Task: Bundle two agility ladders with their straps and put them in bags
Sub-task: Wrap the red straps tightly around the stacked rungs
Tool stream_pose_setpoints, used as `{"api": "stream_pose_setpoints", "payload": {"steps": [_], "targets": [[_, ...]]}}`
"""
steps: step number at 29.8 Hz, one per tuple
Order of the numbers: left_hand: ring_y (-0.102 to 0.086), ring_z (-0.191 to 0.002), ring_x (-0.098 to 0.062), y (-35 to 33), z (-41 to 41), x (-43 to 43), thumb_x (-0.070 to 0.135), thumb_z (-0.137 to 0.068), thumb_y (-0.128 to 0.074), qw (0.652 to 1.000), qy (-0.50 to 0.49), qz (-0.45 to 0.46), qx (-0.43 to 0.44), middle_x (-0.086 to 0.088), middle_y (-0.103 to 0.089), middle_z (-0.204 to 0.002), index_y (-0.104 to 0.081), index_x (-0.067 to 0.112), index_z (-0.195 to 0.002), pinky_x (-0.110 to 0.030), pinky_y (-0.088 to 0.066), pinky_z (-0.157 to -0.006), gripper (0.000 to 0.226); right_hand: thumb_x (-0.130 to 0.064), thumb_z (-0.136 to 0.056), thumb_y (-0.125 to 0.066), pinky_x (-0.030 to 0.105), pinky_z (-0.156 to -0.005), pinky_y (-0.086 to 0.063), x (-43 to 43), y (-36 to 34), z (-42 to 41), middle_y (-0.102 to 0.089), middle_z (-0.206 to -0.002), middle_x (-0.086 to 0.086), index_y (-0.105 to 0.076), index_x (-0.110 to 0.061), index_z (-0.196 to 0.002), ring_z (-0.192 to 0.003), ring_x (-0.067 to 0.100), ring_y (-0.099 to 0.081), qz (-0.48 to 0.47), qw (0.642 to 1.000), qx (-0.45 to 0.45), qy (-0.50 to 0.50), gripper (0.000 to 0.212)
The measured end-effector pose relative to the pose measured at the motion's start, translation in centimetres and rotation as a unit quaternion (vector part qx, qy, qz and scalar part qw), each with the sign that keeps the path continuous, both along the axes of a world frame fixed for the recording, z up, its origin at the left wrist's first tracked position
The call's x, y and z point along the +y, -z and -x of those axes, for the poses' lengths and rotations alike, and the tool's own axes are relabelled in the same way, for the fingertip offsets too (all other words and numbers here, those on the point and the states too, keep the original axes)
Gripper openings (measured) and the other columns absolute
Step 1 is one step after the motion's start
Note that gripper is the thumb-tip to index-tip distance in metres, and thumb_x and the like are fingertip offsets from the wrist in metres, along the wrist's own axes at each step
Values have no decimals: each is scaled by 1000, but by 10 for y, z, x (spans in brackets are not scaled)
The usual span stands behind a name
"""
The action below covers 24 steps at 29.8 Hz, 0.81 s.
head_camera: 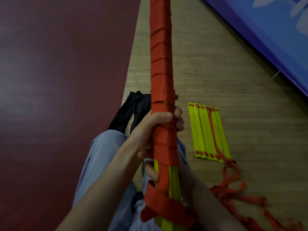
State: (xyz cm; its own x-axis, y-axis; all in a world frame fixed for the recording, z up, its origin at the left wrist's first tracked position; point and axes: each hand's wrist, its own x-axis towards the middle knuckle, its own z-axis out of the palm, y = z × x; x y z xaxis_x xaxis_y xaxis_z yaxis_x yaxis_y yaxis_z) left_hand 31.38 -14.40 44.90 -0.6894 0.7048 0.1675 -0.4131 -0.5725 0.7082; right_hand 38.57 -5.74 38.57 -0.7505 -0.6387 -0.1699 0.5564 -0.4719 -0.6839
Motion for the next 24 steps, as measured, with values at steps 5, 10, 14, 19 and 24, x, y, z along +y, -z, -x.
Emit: {"api": "stream_pose_setpoints", "payload": {"steps": [5, 10, 14, 19, 24], "targets": [[-65, -76, -11, -12, 14, -15, 16, -57, -74, 973, -51, 218, 54, 3, -71, -91, -52, 16, -114, -28, -55, -72, 61, -52, -47, -85, 18, -54, -46, 14, -15, 7, -62, -68, -8, -70, -27, -86, -62, 6, -58, -116, 988, 52, 92, 48], [-53, -49, -7, 2, 6, -14, -2, -58, -73, 962, -84, 244, -92, 3, -54, -64, -56, 14, -102, -23, -49, -49, 50, -27, -70, -75, 16, -43, -33, 19, -30, 15, -53, -43, -13, -60, -25, -68, -40, -1, -44, -363, 917, 146, 80, 15], [-46, -46, -6, 13, 3, -16, 2, -51, -63, 983, -48, 121, -127, 5, -51, -60, -53, 13, -103, -22, -46, -47, 54, -17, -70, -79, 18, -54, -43, 31, -35, 19, -59, -48, -13, -61, -22, -64, -49, -3, -54, -424, 885, 184, 49, 20], [-44, -47, -8, 3, 10, -15, -11, -61, -52, 984, -105, 134, -50, 5, -47, -60, -48, 15, -96, -23, -44, -48, 44, -50, -59, -77, 32, -62, -38, 46, -41, 18, -60, -65, 7, -67, -5, -75, -60, 14, -52, -509, 826, 234, 62, 49], [-44, -47, -8, 0, 18, -19, -11, -62, -51, 969, -183, 164, -19, 5, -48, -61, -48, 14, -91, -22, -43, -47, 39, -58, -55, -78, 32, -67, -45, 50, -43, 15, -69, -78, 17, -73, -15, -78, -72, 26, -64, -431, 863, 252, 83, 49]]}}
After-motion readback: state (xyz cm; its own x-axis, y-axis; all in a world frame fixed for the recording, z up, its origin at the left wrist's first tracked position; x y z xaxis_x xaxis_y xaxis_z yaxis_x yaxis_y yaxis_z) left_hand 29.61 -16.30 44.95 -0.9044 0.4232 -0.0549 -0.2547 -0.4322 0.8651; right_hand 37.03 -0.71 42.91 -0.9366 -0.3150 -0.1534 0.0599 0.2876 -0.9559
